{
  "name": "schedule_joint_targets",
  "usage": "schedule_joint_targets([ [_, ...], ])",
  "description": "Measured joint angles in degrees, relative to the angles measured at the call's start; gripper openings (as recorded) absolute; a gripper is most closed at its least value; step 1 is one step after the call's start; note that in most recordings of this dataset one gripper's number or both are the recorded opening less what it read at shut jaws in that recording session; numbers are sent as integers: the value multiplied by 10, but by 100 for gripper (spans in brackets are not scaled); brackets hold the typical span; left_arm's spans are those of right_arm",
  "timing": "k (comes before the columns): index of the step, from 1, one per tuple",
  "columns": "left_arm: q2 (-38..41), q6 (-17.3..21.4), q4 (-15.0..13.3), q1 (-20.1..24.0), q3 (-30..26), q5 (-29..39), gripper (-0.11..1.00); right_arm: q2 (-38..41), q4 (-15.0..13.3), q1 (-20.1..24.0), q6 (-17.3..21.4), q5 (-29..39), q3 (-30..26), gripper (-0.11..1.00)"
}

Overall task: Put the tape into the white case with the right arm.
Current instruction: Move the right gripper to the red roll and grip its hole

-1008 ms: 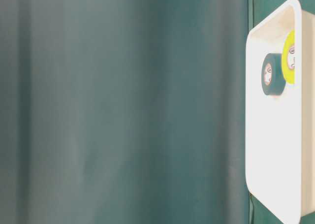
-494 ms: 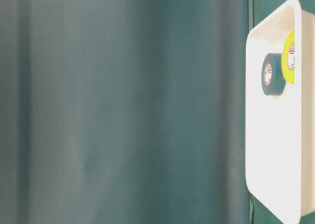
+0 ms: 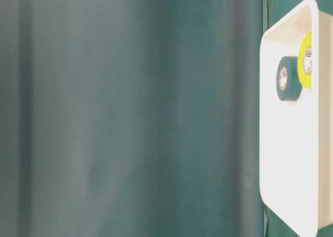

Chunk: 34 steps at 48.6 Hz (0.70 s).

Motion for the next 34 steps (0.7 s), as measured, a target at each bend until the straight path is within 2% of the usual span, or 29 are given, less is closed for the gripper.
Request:
schedule_joint_targets([
  [22, 0, 0, -1, 0, 0, 0, 1, 44, 0, 0, 0, -1, -18, 64],
  [34, 0, 0, -1, 0, 0, 0, 1, 101, 0, -6, 1, 0, -29, 64],
])
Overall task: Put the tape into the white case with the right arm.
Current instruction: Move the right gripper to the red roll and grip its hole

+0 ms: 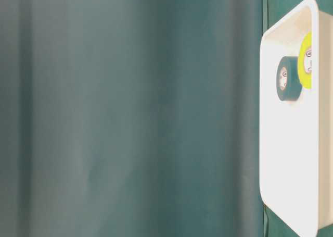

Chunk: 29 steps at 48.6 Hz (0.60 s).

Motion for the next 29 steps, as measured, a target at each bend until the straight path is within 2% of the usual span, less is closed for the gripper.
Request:
schedule_joint_targets([
  [12, 0, 0, 0, 0, 0, 0, 1, 47, 0, 0, 1, 1, -17, 63],
  [22, 0, 0, 0, 0, 0, 0, 1, 58, 0, 0, 2, 13, -25, 61],
  [25, 0, 0, 0, 0, 0, 0, 1, 58, 0, 0, 3, 23, -27, 55],
  [29, 0, 0, 0, 0, 0, 0, 1, 58, 0, 1, 2, 36, -31, 37],
])
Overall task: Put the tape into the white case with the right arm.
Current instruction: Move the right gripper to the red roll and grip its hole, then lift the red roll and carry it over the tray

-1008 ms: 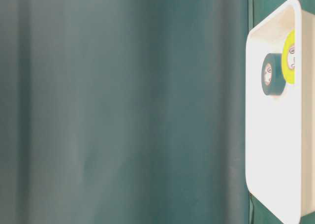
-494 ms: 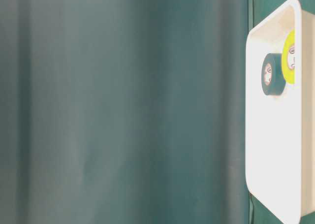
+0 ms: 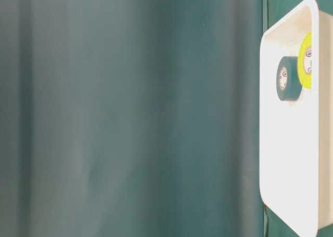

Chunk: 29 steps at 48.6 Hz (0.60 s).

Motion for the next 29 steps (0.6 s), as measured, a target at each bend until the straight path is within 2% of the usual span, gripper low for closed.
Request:
schedule_joint_targets([
  [4, -1, 0, 0, 0, 0, 0, 1, 0, 0, -1, 1, 10, -3, 17],
  [8, 0, 0, 0, 0, 0, 0, 1, 0, 0, -2, 1, 11, -4, 6],
  [29, 0, 0, 0, 0, 0, 0, 1, -1, 0, -1, 2, 15, -8, 3],
])
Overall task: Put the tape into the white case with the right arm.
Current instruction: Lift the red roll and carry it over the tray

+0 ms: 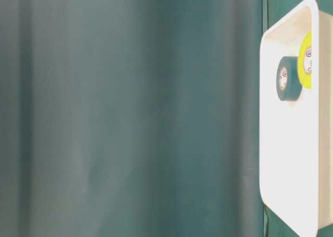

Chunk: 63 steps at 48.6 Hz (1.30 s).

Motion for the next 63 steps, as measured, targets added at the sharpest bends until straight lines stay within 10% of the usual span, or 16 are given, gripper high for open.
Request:
schedule_joint_targets([
  [32, 0, 0, 1, 0, 0, 0, 1, -88, 0, 3, 0, 105, -39, 3],
  [63, 0, 0, 0, -1, 0, 0, 1, 89, 0, 4, 1, 72, -226, 3],
])
